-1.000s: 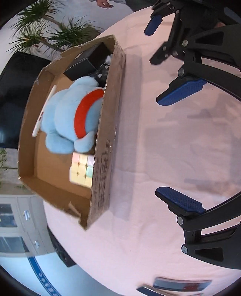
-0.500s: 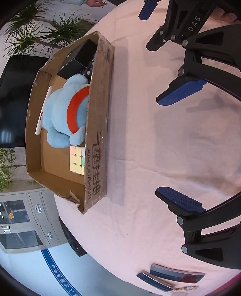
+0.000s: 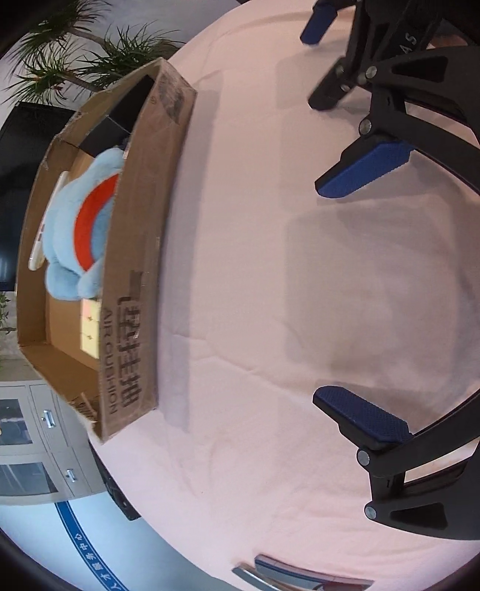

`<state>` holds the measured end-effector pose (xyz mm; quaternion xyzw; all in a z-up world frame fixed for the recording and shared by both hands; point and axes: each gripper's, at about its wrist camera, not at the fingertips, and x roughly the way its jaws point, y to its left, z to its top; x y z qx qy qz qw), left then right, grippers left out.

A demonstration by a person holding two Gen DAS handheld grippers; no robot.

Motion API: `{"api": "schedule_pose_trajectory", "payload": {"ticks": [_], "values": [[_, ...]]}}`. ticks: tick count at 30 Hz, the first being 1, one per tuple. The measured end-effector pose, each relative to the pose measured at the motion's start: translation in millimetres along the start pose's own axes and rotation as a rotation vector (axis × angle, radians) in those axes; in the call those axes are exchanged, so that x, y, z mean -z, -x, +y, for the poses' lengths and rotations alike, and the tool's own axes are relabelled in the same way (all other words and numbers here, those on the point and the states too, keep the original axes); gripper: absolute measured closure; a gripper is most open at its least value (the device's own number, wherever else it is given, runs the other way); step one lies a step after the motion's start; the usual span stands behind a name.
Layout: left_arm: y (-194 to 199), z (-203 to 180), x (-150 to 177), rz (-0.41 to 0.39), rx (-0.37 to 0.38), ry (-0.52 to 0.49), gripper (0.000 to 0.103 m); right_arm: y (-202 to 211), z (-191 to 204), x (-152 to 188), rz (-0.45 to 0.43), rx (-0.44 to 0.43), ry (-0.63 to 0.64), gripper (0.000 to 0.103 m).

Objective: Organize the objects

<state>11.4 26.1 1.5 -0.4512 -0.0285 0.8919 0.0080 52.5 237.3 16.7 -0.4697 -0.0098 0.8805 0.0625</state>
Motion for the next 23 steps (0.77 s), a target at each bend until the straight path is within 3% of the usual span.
{"api": "schedule_pose_trajectory", "payload": {"ticks": [2, 4, 23], "values": [[-4, -1, 2, 0.0, -0.045, -0.001, 0.0, 1, -3, 3, -0.011, 0.024, -0.042, 0.001], [-5, 0, 3, 0.0, -0.041, 0.001, 0.0, 2, -7, 10, -0.045, 0.013, -0.113, 0.001], [-3, 1, 3, 0.001, -0.037, 0.002, 0.0, 9, -3, 16, -0.046, 0.022, -0.116, 0.001]]}}
